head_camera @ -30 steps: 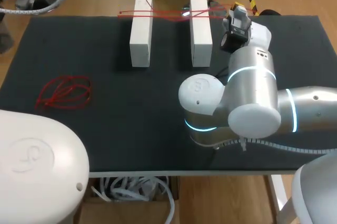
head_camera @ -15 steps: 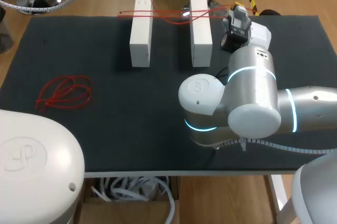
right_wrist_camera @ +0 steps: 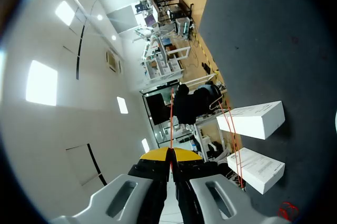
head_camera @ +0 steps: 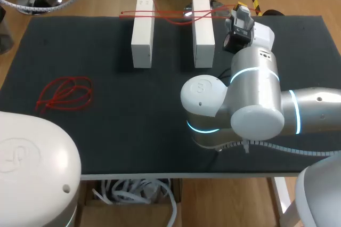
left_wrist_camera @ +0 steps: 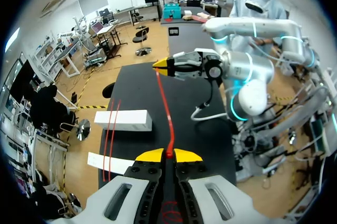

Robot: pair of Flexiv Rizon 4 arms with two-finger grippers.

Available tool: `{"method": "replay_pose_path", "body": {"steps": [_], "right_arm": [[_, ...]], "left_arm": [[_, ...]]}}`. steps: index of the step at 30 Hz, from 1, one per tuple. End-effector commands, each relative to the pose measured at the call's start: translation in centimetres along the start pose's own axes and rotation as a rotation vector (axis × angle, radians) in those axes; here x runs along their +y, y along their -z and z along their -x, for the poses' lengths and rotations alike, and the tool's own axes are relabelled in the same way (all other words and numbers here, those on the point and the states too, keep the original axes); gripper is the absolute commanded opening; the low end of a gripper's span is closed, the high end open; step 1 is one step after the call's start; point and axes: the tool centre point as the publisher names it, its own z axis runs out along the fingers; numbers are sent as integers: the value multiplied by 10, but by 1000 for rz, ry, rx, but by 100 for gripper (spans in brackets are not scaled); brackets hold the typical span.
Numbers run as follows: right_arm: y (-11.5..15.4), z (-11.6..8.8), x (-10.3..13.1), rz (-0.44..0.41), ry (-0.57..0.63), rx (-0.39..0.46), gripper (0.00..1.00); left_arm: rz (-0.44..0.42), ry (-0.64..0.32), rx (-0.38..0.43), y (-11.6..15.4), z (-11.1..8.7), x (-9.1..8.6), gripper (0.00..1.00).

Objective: Grab the tape and strap the tape.

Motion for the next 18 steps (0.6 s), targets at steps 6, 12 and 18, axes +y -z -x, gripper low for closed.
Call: {"method": "replay_pose_path", "body": {"steps": [6,12,18], "right_arm": [[0,-2,0,0,2,-5,0],[-1,-7,-7,-10,204,24,0],[4,-17,-14,-6,516,78,0]], "left_arm": [[5,0,2,1,0,-1,0],[5,0,2,1,0,-1,0],[5,0,2,1,0,-1,0]]}}
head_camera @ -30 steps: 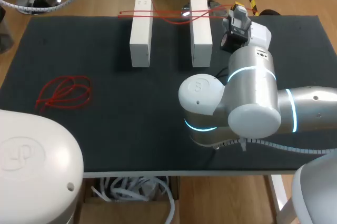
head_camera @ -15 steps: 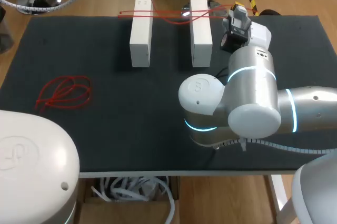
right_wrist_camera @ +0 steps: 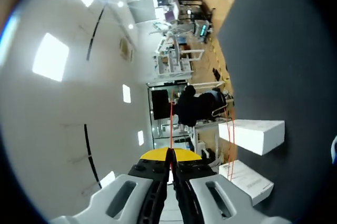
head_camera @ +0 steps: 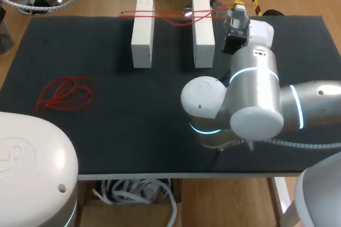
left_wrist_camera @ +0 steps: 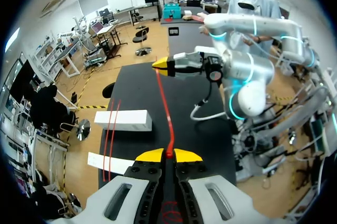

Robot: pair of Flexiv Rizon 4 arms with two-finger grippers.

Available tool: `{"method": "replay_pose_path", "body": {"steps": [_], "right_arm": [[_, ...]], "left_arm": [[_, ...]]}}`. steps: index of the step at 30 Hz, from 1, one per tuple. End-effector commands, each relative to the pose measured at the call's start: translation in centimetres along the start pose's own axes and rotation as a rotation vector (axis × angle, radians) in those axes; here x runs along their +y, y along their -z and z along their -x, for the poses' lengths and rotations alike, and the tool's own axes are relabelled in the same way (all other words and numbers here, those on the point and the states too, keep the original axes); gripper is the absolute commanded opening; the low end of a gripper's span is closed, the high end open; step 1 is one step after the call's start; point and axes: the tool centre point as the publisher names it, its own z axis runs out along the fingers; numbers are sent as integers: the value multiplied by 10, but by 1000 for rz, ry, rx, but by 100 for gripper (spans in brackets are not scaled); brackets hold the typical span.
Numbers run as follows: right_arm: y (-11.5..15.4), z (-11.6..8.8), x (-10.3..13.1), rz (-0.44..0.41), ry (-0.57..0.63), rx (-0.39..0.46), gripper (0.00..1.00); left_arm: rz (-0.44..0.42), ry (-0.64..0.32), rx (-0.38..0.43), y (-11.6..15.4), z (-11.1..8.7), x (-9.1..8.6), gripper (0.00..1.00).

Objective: Grab the tape and strap the tape.

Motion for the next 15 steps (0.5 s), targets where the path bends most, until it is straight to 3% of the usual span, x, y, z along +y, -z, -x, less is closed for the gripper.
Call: {"method": "replay_pose_path", "body": {"steps": [1,15], "right_arm": [[2,-14,-4,6,317,51,0],[6,-44,-19,-25,824,175,0]], "left_arm": [[4,0,1,0,0,-1,0],[4,0,1,0,0,-1,0]]}}
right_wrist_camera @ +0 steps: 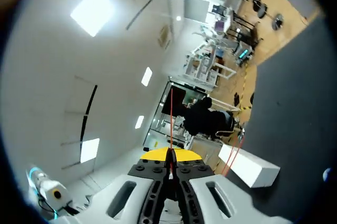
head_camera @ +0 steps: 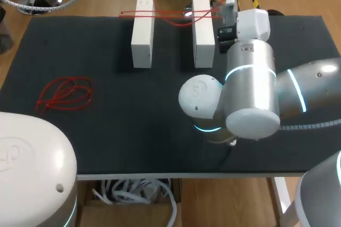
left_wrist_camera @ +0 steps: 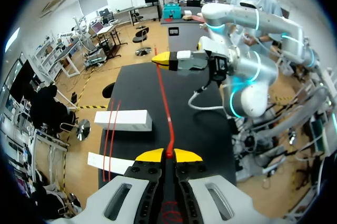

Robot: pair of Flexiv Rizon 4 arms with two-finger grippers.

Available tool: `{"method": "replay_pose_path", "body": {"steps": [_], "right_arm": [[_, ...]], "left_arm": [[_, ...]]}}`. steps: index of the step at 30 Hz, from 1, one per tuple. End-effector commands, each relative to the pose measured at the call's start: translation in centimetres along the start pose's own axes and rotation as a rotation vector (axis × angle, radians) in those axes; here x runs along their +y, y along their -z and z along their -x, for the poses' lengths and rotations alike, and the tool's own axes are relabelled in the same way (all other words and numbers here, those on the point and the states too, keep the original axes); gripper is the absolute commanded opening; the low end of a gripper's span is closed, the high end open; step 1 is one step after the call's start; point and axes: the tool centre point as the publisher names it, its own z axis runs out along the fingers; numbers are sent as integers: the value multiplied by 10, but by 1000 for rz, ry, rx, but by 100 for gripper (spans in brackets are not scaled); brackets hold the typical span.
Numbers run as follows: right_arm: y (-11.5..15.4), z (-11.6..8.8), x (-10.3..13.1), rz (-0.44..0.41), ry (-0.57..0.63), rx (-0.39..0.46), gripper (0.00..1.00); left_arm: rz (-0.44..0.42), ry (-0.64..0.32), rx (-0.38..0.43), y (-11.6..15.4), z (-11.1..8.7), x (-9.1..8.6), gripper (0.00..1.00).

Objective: Grab the tape and strap the tape.

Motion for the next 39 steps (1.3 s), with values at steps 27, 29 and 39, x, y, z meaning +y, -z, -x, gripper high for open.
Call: {"method": "replay_pose_path", "body": {"steps": [27,29,39], "right_arm": [[10,-57,-6,-222,884,100,0],[12,-57,-8,-228,883,91,0],[15,-56,-8,-246,855,90,0]], "left_arm": [[5,0,1,1,0,-1,0],[5,0,1,1,0,-1,0],[5,0,1,1,0,-1,0]]}}
